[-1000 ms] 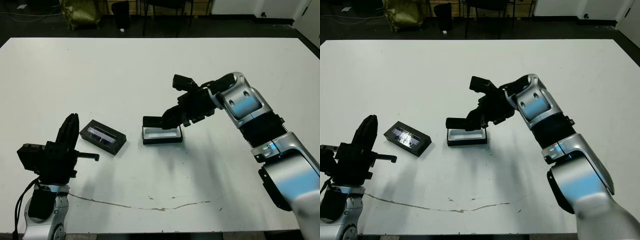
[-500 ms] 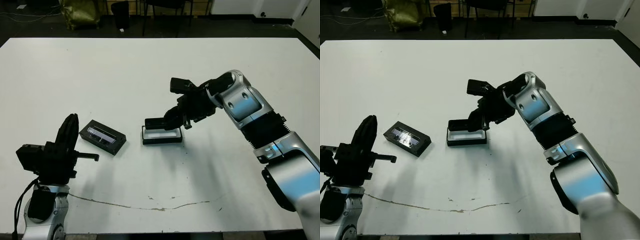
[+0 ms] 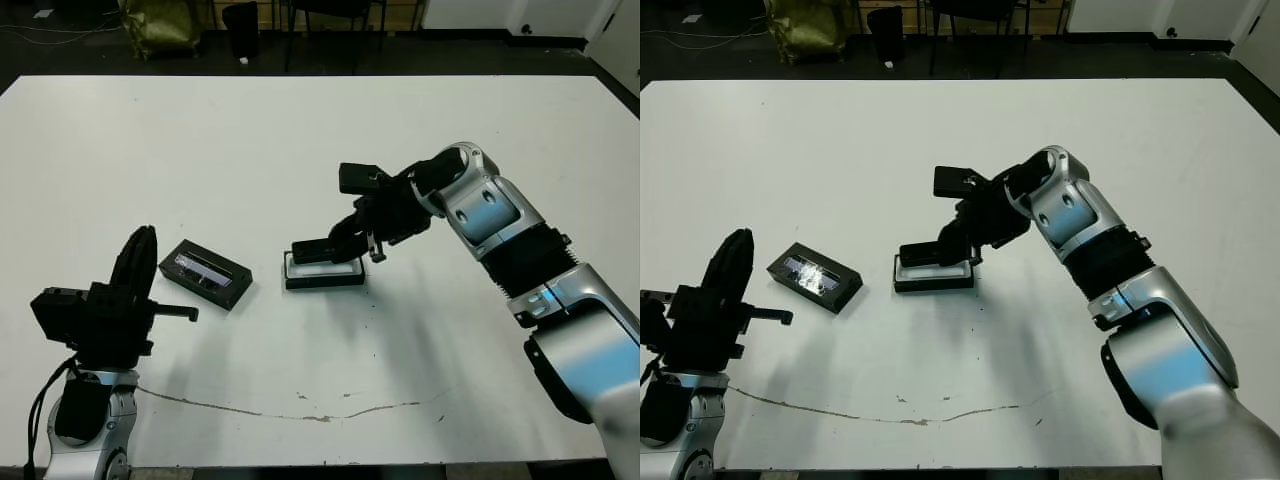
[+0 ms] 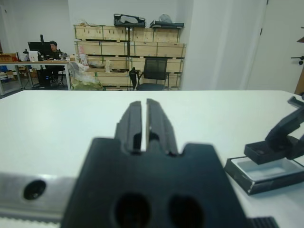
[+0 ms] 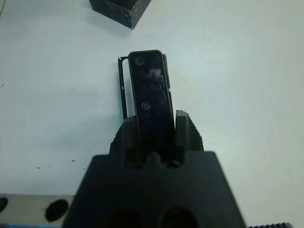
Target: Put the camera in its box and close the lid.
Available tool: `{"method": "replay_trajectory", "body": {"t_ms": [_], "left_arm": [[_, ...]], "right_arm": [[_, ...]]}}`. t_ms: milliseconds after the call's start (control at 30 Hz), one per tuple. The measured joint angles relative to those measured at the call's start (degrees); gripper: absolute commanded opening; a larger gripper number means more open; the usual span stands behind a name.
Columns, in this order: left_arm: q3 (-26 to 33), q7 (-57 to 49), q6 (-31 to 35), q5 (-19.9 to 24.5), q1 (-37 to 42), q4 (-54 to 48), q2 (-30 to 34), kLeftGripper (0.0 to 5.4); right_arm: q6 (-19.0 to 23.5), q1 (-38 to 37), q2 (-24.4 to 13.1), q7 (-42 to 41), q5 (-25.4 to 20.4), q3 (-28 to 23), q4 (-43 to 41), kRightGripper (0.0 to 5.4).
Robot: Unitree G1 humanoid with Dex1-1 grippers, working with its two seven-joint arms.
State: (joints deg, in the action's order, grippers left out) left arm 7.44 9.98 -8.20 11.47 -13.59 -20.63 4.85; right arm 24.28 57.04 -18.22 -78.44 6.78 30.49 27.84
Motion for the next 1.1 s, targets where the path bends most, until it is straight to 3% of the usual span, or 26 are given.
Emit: {"method": "replay_trajectory", "body": {"t_ms": [1100], "left_arm": [[-0.34,0.2,-0.19,0.06,-0.13,0.33,-0.08,0.0]], "right_arm": [[4.98,1.41,1.7,-1.61,2.12,3.1,0.54,0.39]]}}
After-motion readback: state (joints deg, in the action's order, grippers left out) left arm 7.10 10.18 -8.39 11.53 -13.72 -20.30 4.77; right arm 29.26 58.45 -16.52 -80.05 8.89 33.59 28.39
